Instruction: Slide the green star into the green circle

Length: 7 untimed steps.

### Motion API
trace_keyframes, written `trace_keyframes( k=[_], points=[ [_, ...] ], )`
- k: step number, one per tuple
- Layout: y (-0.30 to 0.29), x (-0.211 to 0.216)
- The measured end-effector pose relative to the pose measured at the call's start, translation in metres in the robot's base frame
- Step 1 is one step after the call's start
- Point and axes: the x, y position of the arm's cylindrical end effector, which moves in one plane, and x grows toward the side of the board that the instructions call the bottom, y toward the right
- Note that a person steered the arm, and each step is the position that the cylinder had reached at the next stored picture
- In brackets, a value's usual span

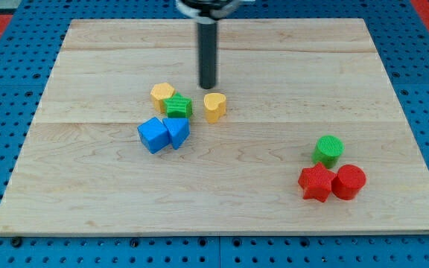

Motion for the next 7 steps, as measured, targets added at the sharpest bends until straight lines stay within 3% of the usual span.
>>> trace_keyframes(
  k=[2, 3, 5, 6, 7],
  points=[
    [0.017, 0.089],
    [0.043, 0.089],
    [-0.038, 0.040],
    [-0.059, 0.084],
    [0.010, 0.096]
  ],
)
